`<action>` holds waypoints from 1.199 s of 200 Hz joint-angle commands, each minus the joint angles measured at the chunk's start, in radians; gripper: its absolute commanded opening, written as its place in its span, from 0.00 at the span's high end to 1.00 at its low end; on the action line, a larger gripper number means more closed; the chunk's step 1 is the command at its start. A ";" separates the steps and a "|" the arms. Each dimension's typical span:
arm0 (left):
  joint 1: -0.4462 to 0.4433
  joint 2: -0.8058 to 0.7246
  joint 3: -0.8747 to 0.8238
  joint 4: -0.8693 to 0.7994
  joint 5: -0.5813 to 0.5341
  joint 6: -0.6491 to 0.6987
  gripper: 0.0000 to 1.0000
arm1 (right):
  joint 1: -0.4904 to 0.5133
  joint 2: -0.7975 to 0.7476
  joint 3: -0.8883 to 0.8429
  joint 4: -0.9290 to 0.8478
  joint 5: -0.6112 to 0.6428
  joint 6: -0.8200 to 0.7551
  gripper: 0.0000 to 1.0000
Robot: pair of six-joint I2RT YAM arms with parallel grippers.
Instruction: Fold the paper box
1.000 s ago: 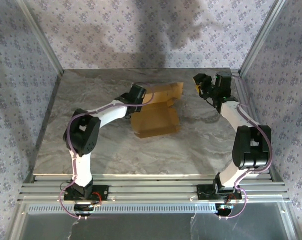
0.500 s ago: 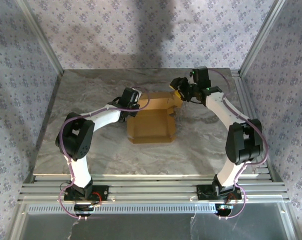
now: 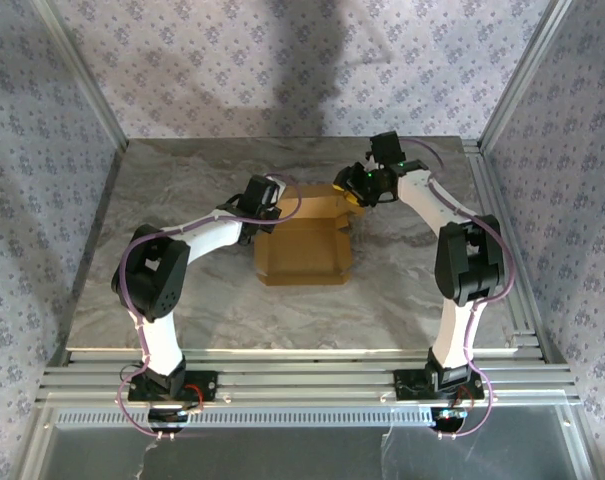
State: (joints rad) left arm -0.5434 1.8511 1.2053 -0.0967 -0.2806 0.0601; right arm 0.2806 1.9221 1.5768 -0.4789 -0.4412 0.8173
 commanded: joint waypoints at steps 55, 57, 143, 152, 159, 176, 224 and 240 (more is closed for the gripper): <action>-0.015 0.029 0.033 -0.063 -0.023 0.064 1.00 | 0.005 0.005 0.005 0.047 -0.027 0.051 0.66; -0.015 0.031 0.034 -0.064 -0.023 0.065 1.00 | 0.004 0.006 0.006 0.049 -0.029 0.053 0.67; -0.018 0.057 0.089 -0.119 -0.069 -0.014 1.00 | -0.008 -0.050 -0.089 0.228 -0.037 0.289 0.93; -0.020 0.059 0.094 -0.123 -0.083 -0.031 1.00 | -0.008 -0.054 -0.101 0.250 -0.034 0.329 0.97; -0.022 0.062 0.099 -0.128 -0.096 -0.046 1.00 | -0.007 -0.059 -0.110 0.262 -0.025 0.363 1.00; -0.027 0.074 0.114 -0.144 -0.115 -0.072 1.00 | -0.003 -0.075 -0.138 0.289 0.002 0.441 1.00; -0.024 0.105 0.124 -0.151 -0.139 -0.121 0.91 | 0.029 -0.111 -0.161 0.263 0.094 0.564 1.00; -0.016 0.104 0.112 -0.123 -0.128 -0.124 0.88 | 0.034 -0.102 -0.149 0.240 0.100 0.556 1.00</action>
State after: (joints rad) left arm -0.5583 1.9251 1.3178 -0.1730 -0.3759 -0.0666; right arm 0.2985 1.8439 1.4178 -0.2104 -0.3901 1.3083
